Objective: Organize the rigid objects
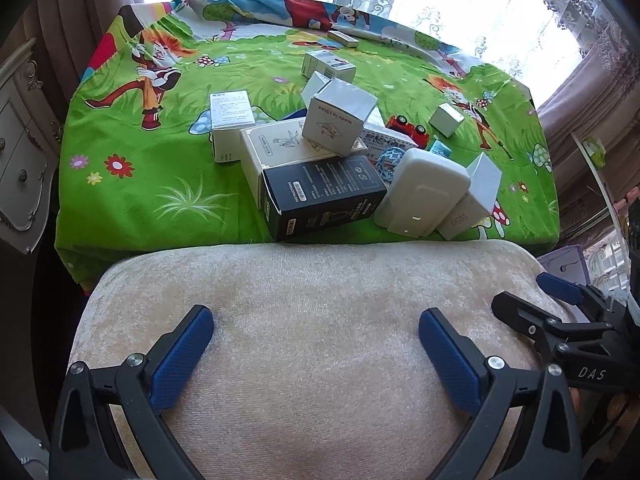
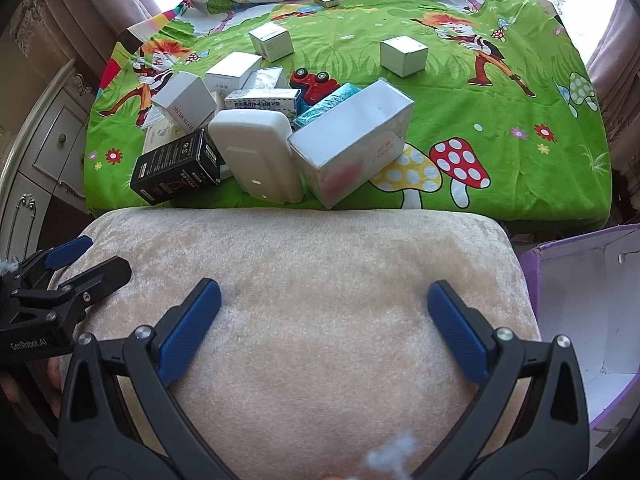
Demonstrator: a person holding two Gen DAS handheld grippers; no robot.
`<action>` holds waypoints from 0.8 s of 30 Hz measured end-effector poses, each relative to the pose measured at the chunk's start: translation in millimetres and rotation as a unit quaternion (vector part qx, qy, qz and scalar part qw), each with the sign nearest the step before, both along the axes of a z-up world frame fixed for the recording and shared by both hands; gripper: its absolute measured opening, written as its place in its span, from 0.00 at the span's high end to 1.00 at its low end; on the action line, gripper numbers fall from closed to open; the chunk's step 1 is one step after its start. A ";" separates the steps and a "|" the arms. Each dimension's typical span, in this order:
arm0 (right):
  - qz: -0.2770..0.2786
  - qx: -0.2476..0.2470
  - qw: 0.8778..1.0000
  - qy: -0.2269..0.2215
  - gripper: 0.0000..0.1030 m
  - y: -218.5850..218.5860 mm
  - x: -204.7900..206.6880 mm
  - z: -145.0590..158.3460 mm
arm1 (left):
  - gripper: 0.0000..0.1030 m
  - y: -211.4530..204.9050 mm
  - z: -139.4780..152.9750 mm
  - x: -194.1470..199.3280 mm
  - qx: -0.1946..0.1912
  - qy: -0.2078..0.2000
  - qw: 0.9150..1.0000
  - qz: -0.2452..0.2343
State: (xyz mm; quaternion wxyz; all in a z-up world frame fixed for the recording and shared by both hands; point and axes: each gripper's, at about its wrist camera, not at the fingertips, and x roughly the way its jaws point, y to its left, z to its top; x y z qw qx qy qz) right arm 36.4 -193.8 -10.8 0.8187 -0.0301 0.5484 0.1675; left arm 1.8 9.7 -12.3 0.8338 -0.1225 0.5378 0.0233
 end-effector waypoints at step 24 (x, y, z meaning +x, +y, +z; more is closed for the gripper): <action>0.003 0.001 1.000 -0.017 0.00 0.4 0.0 9.0 | 0.01 1.2 8.9 -1.2 0.011 -0.019 1.000 -0.022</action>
